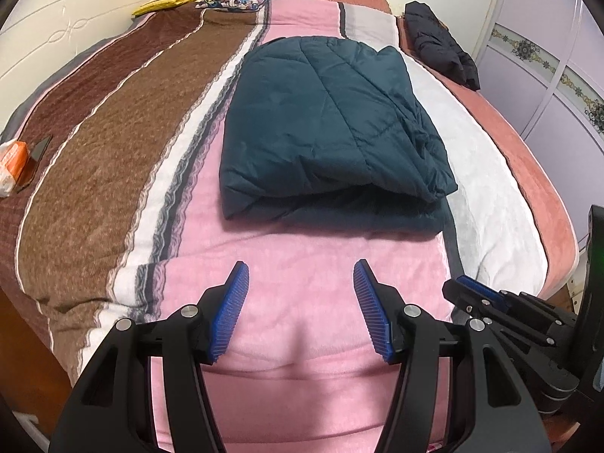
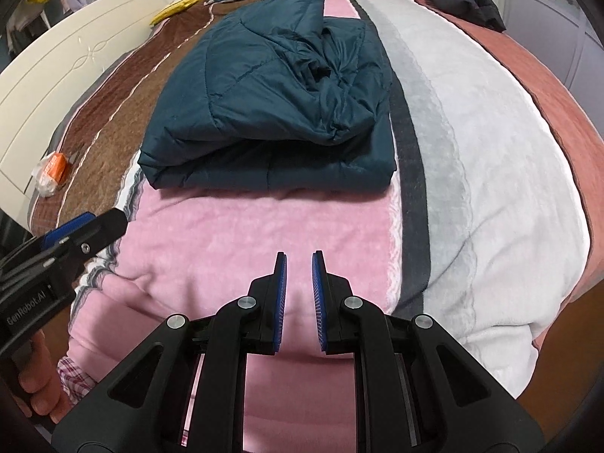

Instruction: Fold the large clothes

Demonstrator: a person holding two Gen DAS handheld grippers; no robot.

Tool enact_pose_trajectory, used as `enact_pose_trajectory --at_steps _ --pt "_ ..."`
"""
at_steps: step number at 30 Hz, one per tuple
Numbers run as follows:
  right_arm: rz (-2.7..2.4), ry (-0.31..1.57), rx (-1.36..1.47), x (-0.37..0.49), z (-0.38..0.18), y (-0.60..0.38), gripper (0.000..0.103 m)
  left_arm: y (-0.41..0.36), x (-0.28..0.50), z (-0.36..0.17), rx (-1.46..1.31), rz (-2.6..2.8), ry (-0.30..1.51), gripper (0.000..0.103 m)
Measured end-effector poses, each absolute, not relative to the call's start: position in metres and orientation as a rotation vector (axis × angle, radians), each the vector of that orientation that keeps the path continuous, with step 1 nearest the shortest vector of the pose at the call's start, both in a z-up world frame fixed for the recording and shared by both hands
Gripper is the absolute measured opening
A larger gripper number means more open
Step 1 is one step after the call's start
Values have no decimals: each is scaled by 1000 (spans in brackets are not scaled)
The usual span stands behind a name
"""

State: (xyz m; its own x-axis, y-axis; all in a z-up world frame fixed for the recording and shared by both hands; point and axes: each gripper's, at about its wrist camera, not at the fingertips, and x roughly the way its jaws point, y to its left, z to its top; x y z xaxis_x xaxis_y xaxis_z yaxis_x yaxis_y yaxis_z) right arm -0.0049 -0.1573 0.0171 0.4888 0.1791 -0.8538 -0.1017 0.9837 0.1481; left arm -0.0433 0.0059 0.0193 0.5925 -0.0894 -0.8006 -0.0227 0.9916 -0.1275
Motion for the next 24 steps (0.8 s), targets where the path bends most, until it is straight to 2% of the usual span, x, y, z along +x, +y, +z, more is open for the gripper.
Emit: enact_pose_trajectory --at_steps 24 --pt "169 1075 67 -7 13 -156 15 8 -48 12 -148 -20 968 57"
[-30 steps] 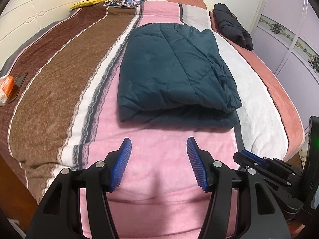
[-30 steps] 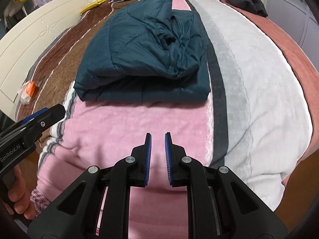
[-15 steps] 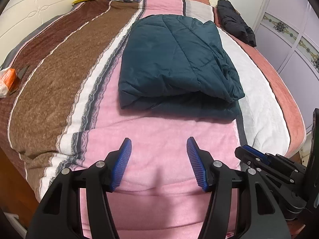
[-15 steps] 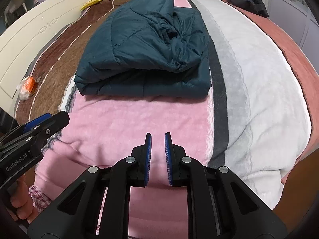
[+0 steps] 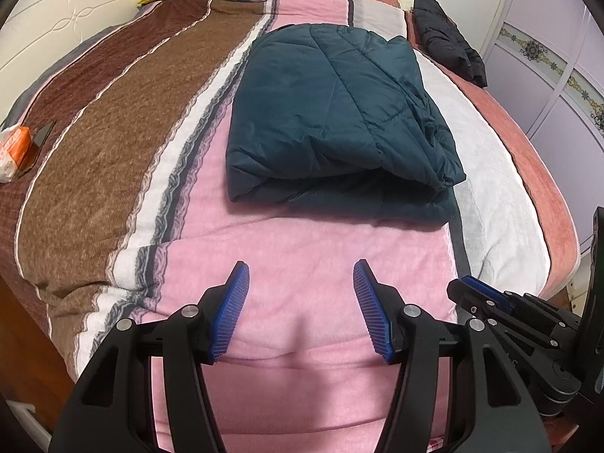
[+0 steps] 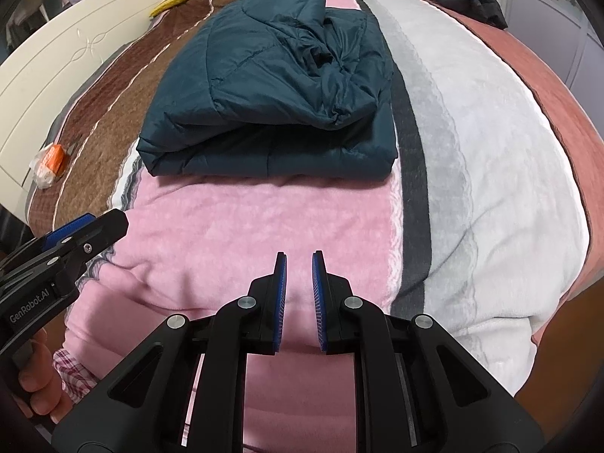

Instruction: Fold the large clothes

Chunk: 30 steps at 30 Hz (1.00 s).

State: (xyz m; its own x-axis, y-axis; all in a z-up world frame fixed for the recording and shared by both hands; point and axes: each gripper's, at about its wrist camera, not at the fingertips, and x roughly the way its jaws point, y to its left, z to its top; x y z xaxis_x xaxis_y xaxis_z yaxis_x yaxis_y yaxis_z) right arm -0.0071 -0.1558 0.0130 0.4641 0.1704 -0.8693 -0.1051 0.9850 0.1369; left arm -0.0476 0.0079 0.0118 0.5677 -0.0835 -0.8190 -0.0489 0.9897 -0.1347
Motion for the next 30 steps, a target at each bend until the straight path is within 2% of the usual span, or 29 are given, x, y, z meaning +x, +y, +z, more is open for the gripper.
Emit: enact_pose_trajectory --at_steps 30 --pt "176 1092 57 -5 10 -161 15 6 -48 9 -148 -20 976 57"
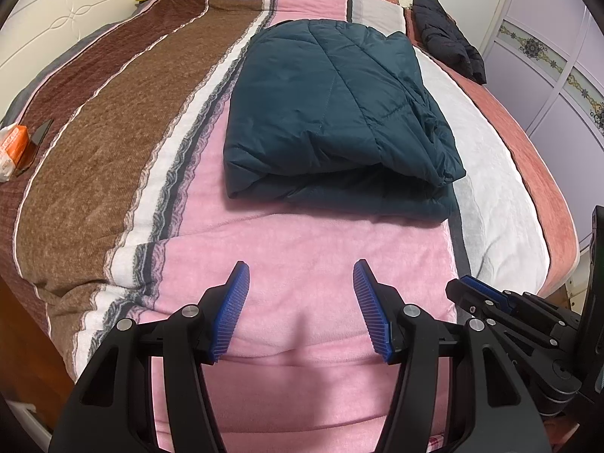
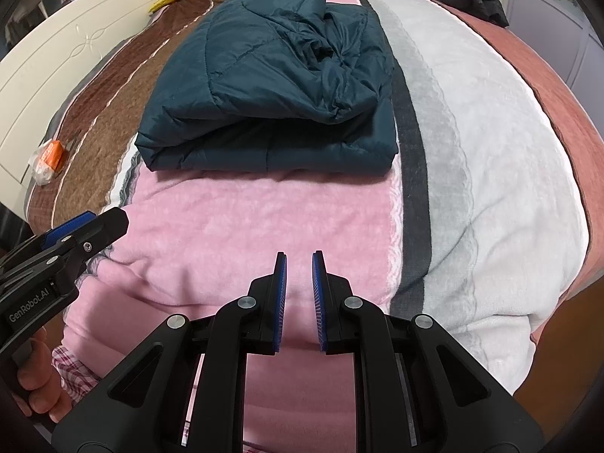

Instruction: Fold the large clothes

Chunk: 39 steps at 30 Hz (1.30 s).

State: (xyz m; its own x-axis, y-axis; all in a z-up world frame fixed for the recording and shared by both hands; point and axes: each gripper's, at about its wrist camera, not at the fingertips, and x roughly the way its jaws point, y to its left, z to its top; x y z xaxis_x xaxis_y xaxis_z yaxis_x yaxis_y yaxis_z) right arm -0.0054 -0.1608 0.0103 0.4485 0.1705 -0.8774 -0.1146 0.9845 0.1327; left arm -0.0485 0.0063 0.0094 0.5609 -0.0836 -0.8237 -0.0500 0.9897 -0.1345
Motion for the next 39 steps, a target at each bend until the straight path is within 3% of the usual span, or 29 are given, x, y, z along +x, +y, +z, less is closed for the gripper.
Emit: enact_pose_trajectory --at_steps 39 --pt "186 1100 49 -5 8 -162 15 6 -49 9 -145 -22 978 56"
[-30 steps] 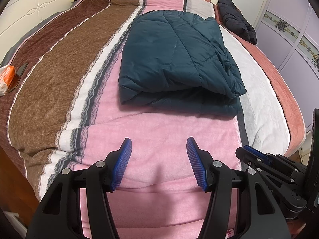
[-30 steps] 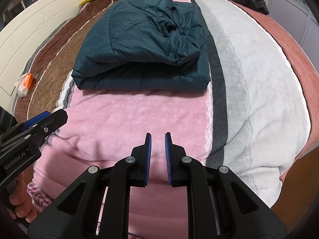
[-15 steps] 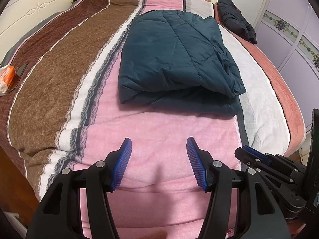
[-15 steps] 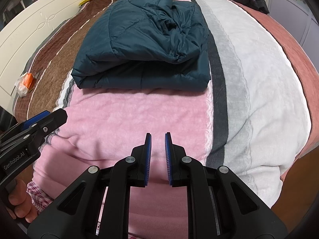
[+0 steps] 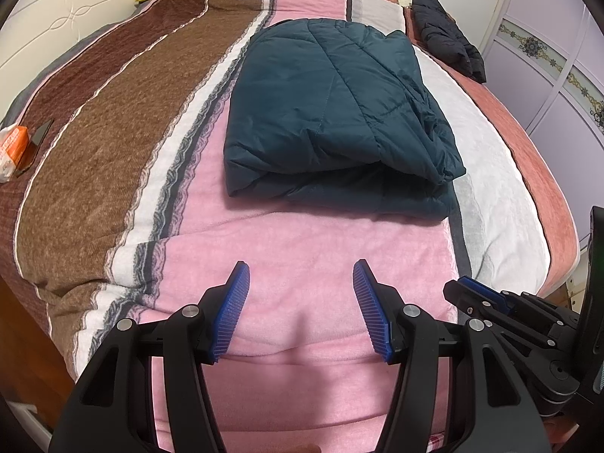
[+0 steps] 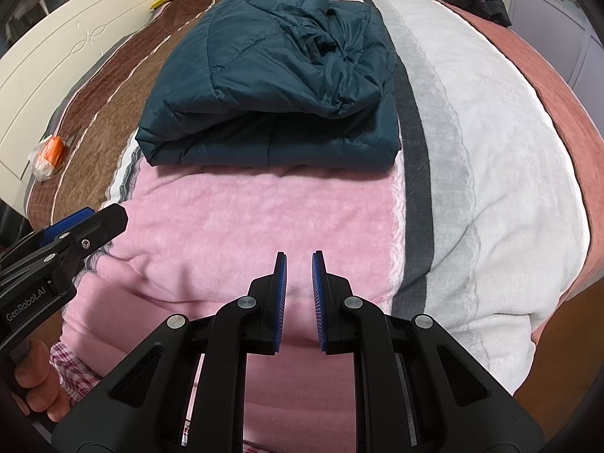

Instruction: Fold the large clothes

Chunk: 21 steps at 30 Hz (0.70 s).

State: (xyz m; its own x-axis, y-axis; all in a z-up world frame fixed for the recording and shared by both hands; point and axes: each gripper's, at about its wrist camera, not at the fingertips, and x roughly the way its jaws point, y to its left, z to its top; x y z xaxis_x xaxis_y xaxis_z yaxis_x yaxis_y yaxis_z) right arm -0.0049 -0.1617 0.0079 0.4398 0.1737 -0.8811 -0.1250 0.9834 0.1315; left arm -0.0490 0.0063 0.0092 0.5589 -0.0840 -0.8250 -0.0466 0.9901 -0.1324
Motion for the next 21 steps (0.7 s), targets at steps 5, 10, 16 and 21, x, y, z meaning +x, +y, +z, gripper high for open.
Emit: enact_pose_trajectory --at_steps 5,10,16,21 --pt "189 1104 47 -5 7 -163 15 6 -49 9 -145 -23 979 56" --pt "191 1106 45 -5 7 -163 15 7 -49 8 -145 -24 982 56" --pt "191 1107 44 -5 7 -163 15 9 -49 8 -147 -23 980 56" --pt "194 1110 42 -5 5 -164 15 9 -48 5 -144 -21 994 56"
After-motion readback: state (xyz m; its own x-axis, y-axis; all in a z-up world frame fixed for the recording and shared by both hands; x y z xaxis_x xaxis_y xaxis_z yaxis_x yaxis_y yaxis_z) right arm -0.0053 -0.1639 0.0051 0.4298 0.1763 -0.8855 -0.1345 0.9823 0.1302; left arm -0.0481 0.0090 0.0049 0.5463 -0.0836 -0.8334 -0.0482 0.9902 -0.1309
